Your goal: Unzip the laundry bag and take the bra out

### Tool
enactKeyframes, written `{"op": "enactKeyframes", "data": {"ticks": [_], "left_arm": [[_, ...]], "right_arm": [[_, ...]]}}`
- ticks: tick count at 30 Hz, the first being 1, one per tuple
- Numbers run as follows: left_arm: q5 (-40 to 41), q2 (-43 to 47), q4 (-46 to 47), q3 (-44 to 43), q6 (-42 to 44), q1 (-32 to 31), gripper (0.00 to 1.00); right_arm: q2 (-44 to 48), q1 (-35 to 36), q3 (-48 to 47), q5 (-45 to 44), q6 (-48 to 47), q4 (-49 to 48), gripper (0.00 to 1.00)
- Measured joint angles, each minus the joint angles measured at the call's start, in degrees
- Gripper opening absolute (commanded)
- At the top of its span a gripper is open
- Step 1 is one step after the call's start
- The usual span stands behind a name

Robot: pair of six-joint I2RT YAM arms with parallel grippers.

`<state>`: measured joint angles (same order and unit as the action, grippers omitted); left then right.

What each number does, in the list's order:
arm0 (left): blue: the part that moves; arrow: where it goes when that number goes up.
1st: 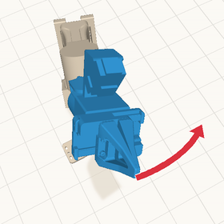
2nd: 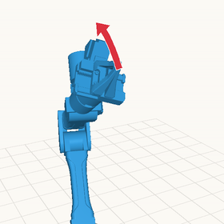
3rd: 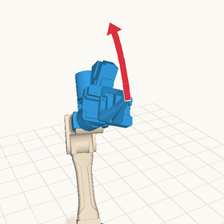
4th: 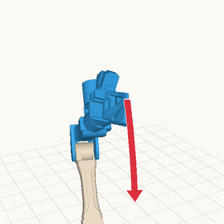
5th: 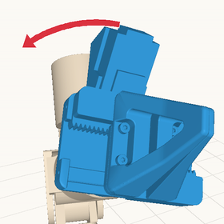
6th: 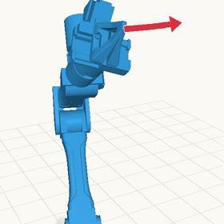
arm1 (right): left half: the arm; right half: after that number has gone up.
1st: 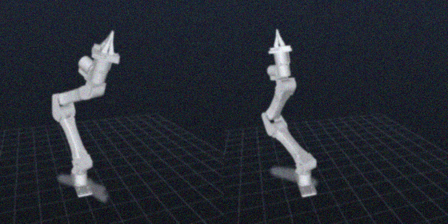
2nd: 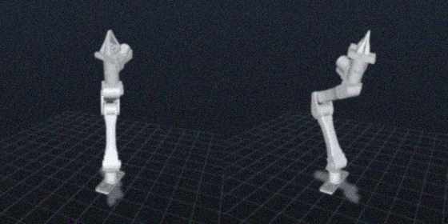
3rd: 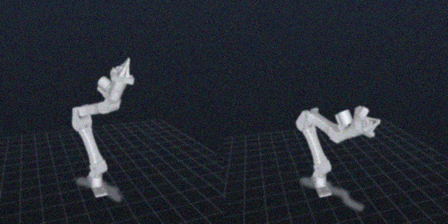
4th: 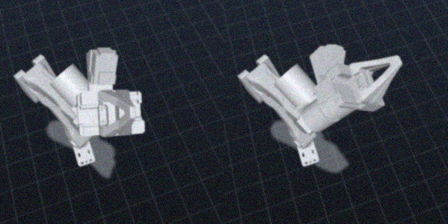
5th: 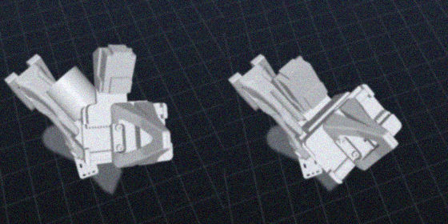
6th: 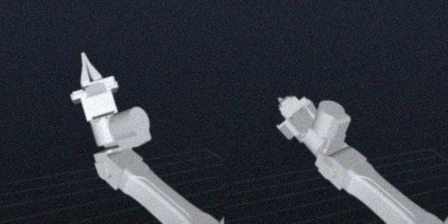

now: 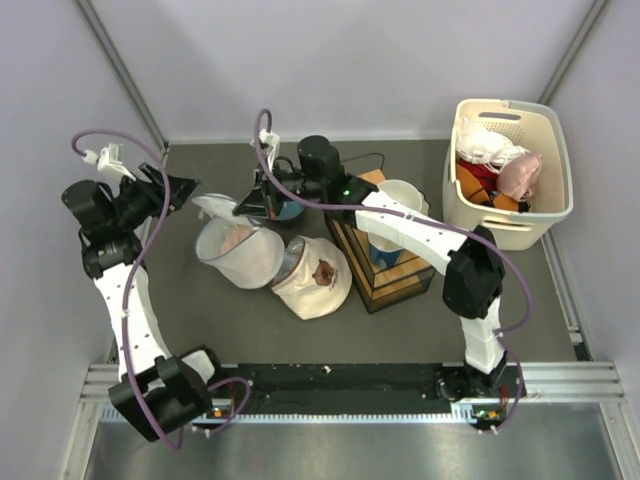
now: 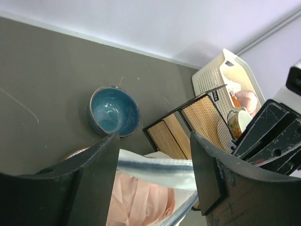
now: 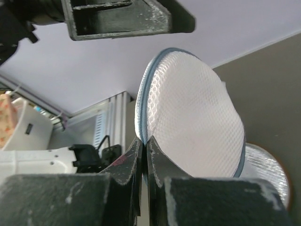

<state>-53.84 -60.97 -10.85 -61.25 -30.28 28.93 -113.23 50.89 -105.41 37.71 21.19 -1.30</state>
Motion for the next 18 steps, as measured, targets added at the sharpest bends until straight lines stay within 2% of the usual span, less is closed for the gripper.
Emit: {"op": "enactKeyframes", "data": {"ticks": [4, 12, 18], "left_arm": [[-3.56, 0.87, 5.57, 2.69, 0.13, 0.00, 0.76], [-8.11, 3.41, 16.35, 9.64, 0.85, 0.02, 0.79], [-15.58, 4.17, 32.85, 14.86, -6.54, 0.00, 0.80]], "right_arm": [[0.00, -0.22, 0.00, 4.20, 4.28, -2.32, 0.00], [0.00, -1.31, 0.02, 9.90, 7.50, -4.22, 0.00], [-0.09, -2.23, -0.04, 14.82, 9.88, -3.08, 0.00]]}}
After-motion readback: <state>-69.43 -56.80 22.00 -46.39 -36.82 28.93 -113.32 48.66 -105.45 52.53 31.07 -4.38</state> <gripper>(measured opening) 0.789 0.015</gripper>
